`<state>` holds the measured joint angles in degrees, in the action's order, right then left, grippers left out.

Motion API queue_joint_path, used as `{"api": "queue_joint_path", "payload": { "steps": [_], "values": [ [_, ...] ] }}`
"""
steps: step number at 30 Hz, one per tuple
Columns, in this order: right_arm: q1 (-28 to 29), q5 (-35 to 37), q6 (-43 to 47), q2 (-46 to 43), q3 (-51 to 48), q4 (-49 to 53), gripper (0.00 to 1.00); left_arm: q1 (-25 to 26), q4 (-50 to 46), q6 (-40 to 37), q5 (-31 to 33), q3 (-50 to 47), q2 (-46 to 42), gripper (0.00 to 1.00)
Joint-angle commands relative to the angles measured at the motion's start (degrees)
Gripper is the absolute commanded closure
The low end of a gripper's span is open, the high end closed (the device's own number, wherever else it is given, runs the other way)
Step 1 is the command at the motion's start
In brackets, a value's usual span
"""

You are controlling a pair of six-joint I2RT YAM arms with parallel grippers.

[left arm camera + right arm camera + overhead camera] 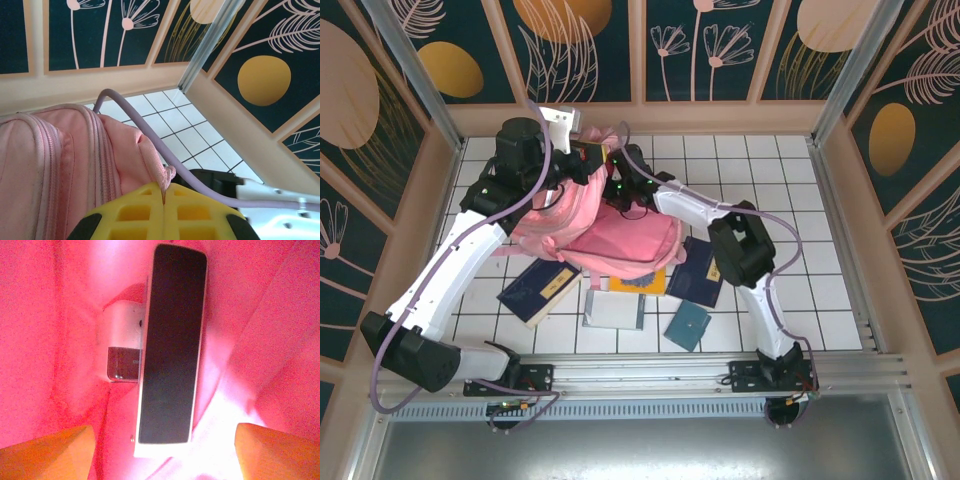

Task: Pack the student bag
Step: Place the loose stationery in the student bag, then rotate the pencil case at the middle-right of the table.

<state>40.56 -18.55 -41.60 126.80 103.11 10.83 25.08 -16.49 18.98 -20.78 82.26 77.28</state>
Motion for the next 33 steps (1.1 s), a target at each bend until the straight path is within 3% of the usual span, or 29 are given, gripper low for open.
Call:
{"api": "queue_joint_path", "payload": {
  "steps": [1,5,8,11,14,15,17,19,20,23,25,29,33],
  "values": [
    [2.0,10.9,10.9,-10.7,-2.4,2.2,0.26,0.2,7.7,-0.4,-0.9,2.1,-0.5,1.00],
    [3.5,19.8,15.8,-24.0,-15.7,-1.9,0.25,0.2,7.4,-0.2,0.4,2.1,0.0,1.00],
    [3.1,27.0,16.1,-34.5,-25.2,-4.4,0.10,0.2,7.9,0.4,0.9,1.9,0.4,1.00],
    [0.1,27.5,15.9,-43.4,-32.8,-5.9,0.01,0.2,9.1,1.1,1.0,1.8,0.6,1.00],
    [-6.2,26.0,13.5,-50.3,-40.0,-6.6,0.01,0.2,11.9,2.4,1.3,0.6,0.5,1.00],
    [-8.7,23.2,12.7,-52.5,-42.5,-7.6,0.01,0.2,12.7,2.7,1.4,0.3,0.6,1.00],
    [-18.6,11.0,9.8,-56.3,-48.5,-11.1,0.01,0.2,14.0,3.2,1.7,-0.3,1.1,1.00],
    [-26.4,4.0,7.7,-56.4,-50.6,-9.5,0.02,0.2,15.5,3.6,1.8,-1.6,1.2,1.00],
    [-28.2,5.5,9.3,-56.2,-50.5,-7.0,0.04,0.2,16.5,3.8,1.8,-2.5,1.1,1.00],
    [-29.8,20.3,13.9,-54.6,-49.1,0.8,0.07,0.3,18.9,4.0,1.2,-5.2,0.6,1.00],
    [-33.1,22.8,13.0,-53.2,-49.8,2.3,0.07,0.2,20.2,3.9,1.0,-7.0,0.1,1.00],
    [-41.8,15.7,10.3,-47.6,-50.2,3.3,0.05,0.3,23.1,4.2,1.0,-11.1,-1.7,1.00],
    [-45.4,6.6,11.6,-41.2,-50.3,2.3,0.03,0.3,26.3,5.6,0.9,-15.0,-3.5,1.00]
  ]
}}
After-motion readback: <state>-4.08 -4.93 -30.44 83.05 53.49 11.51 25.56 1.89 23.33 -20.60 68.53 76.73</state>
